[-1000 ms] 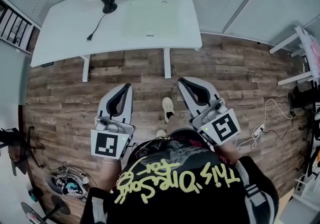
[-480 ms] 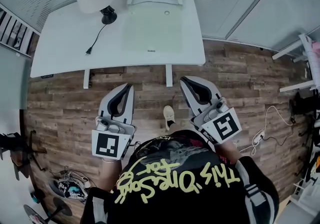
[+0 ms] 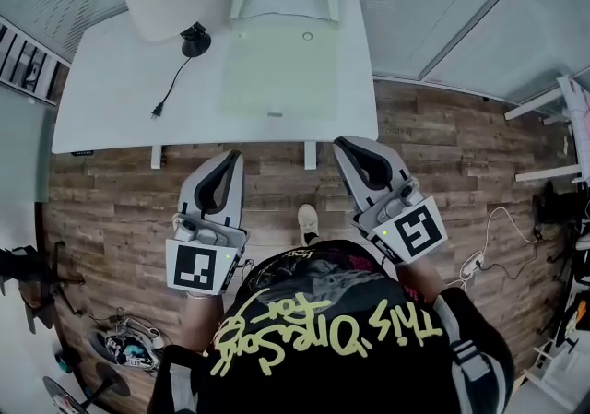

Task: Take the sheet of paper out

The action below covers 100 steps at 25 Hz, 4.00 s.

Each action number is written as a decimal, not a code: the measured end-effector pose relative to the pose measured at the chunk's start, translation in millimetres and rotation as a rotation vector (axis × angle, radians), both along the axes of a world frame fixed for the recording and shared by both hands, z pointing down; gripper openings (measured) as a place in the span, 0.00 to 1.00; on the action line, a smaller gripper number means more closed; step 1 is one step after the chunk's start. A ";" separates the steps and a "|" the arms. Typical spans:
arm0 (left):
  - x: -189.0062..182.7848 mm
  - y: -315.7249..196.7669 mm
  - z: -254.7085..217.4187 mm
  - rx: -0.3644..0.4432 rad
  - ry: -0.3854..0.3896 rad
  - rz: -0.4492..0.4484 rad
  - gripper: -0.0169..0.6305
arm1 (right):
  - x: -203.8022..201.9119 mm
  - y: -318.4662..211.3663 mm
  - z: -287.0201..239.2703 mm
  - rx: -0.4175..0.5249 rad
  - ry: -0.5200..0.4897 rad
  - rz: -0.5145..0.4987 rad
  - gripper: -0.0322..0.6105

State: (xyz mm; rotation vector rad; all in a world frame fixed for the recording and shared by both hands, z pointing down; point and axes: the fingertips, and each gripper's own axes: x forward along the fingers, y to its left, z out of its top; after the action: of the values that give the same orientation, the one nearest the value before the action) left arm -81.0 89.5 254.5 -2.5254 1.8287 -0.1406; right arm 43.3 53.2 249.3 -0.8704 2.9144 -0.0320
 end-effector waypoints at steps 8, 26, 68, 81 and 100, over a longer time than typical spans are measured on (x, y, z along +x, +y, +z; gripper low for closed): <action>7.1 -31.2 -4.0 0.016 0.006 -0.010 0.04 | 6.1 -32.4 0.7 0.001 0.011 -0.022 0.06; 1.7 -44.3 -13.0 0.017 0.005 0.006 0.04 | -9.4 -46.6 5.0 -0.001 0.005 -0.024 0.06; -37.8 -128.0 -10.7 0.034 -0.046 0.039 0.04 | -6.7 -116.5 12.8 -0.025 0.029 0.113 0.06; -60.2 -196.8 11.4 -0.030 -0.084 0.149 0.04 | -37.1 -172.9 19.8 -0.069 0.054 0.183 0.06; -60.7 -269.7 53.2 -0.149 -0.054 0.282 0.04 | -66.1 -235.8 53.3 -0.163 0.104 0.256 0.06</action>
State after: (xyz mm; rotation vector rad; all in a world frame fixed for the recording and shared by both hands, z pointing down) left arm -141.7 -180.2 307.7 -2.8155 1.4750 -0.3454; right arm -22.8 -182.6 302.6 -1.3020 2.9004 -0.2137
